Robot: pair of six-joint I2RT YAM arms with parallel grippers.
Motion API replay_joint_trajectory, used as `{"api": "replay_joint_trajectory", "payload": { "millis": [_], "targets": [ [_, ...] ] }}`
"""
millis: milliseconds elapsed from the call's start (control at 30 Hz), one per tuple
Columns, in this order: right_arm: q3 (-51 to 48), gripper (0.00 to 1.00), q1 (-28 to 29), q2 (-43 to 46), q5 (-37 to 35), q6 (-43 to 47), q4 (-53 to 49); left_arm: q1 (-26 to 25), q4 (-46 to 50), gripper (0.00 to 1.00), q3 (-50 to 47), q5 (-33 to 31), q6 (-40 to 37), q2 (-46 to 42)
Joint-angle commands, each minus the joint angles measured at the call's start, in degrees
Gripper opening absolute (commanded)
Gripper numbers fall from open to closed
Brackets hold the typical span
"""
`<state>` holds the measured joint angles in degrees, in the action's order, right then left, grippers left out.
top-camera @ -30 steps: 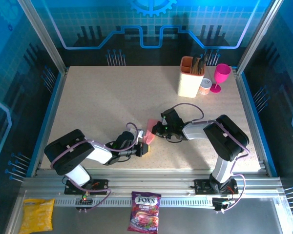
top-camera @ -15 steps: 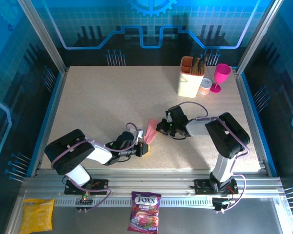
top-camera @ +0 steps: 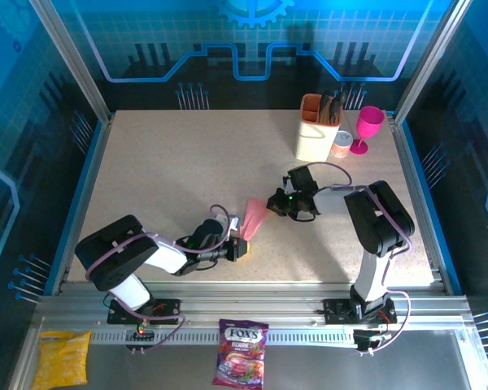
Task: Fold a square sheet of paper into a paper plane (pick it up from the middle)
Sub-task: Fold the wing for the fifth time at the center of the table.
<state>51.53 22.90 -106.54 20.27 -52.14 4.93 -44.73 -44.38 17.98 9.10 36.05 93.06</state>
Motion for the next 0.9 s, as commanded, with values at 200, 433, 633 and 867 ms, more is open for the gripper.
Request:
{"api": "replay_joint_trajectory", "payload": {
  "millis": [200,433,633,867],
  "targets": [
    [2.6,0.0,-8.74,-2.57,-5.1,2.07,-6.75,-0.09,11.38,0.0,-3.96,0.43,0.63,4.25],
    [-2.44,0.0,-9.78,10.13,-4.54,4.04,-8.07,-0.13,19.92,0.14,1.63,4.43,1.13,-9.5],
    [-11.28,0.0,-6.72,23.52,-3.99,3.57,-8.5,0.74,36.16,0.48,10.71,-3.54,-1.44,-25.13],
    [-18.6,0.0,2.06,32.79,-6.47,1.64,-8.22,9.94,42.11,0.51,19.06,1.81,-3.29,-19.77]
  ]
}}
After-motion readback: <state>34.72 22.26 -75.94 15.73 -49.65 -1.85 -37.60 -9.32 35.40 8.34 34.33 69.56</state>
